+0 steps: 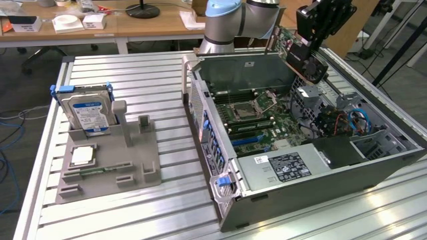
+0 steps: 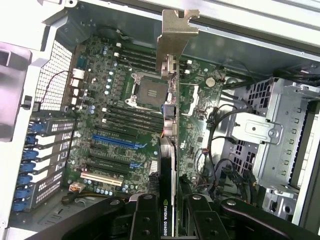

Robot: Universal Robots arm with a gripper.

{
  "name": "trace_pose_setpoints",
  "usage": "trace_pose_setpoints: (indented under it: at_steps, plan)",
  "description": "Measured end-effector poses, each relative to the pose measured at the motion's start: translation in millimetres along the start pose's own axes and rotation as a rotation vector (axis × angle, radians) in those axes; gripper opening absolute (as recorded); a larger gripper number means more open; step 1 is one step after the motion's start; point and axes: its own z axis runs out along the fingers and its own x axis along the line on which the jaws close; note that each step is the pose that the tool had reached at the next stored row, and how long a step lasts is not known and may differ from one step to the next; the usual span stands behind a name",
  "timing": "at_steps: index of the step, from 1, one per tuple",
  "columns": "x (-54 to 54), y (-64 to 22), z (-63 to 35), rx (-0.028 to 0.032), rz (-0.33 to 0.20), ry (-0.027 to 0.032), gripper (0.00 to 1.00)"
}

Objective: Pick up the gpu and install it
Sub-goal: 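Insert the gpu into the slot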

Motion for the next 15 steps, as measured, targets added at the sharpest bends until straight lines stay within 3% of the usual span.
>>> trace_pose_setpoints:
  at_steps: [15]
  plan:
    - [0.0,0.0,0.0,-0.0012,-0.055,0.0027,0.26]
